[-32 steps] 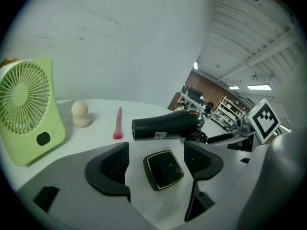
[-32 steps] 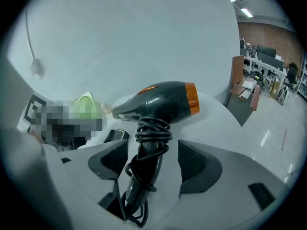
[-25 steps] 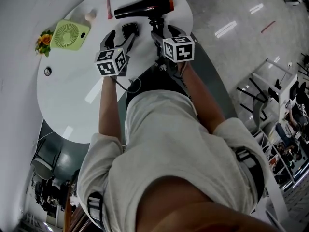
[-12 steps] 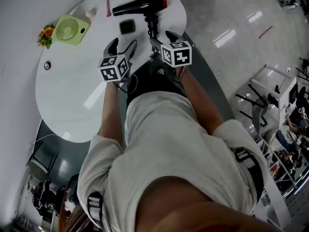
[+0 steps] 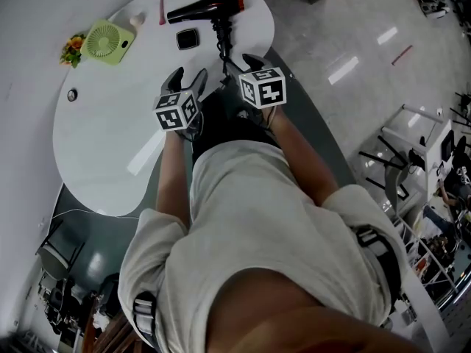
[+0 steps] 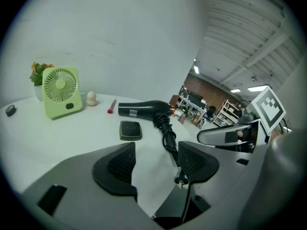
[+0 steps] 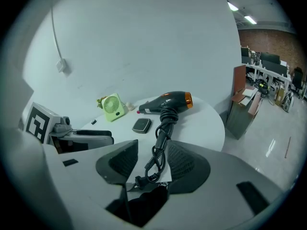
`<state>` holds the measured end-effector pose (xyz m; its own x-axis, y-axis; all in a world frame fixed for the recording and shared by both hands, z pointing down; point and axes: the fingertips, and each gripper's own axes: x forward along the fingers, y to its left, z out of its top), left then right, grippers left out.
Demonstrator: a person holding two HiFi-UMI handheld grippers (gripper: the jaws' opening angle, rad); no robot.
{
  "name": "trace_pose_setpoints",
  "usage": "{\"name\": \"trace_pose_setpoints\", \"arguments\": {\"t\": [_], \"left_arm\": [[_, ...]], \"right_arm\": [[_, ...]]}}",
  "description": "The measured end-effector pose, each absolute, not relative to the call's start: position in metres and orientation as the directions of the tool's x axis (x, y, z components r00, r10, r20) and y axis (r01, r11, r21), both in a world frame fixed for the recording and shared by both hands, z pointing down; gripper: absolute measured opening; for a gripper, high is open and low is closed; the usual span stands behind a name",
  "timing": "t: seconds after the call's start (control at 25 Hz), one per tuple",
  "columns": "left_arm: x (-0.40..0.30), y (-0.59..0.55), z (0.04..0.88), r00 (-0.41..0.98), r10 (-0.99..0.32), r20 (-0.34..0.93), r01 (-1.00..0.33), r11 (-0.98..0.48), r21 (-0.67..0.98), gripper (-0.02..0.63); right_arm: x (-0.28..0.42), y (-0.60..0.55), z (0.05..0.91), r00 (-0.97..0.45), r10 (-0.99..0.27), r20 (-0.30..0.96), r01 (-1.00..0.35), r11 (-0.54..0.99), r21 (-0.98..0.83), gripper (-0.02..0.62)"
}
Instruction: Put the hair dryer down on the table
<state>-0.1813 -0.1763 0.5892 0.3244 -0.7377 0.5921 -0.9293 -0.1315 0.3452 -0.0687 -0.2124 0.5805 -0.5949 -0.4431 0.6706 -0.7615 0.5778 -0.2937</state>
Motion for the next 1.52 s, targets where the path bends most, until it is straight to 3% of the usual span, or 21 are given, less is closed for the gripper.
{"name": "trace_pose_setpoints", "arguments": {"t": [0.2,0.32,0.48,1.12,1.52], "left_arm": [[-0.175,-0.156,0.575,0.251,-0.767,0.591,-0.953,-0.087,0.291,0.136],[-0.172,-0.145,0.571,0.21,-0.773,0.599,-0.965,-0.065,0.254,0.086],[-0.166,-0.133,0.564,0.175,-0.788,0.59,-0.972,-0.043,0.232,0.043],[-0.154,-0.102,0.538,0.129,-0.808,0.575,-0.978,-0.009,0.207,0.018],[-0.18,-0.113,0.518,0.188,-0.813,0.551,-0.976,-0.094,0.194,0.018]], "right_arm": [[-0.065,-0.196,0.563,-0.601,-0.469,0.647,-0.746,0.619,-0.245,0.086],[-0.062,-0.19,0.556,-0.602,-0.482,0.637,-0.745,0.626,-0.229,0.019],[-0.061,-0.179,0.552,-0.612,-0.487,0.623,-0.732,0.647,-0.213,-0.002],[-0.065,-0.138,0.521,-0.655,-0.55,0.519,-0.699,0.702,-0.138,-0.002],[-0.089,-0.145,0.499,-0.638,-0.607,0.474,-0.718,0.691,-0.083,-0.002]]}}
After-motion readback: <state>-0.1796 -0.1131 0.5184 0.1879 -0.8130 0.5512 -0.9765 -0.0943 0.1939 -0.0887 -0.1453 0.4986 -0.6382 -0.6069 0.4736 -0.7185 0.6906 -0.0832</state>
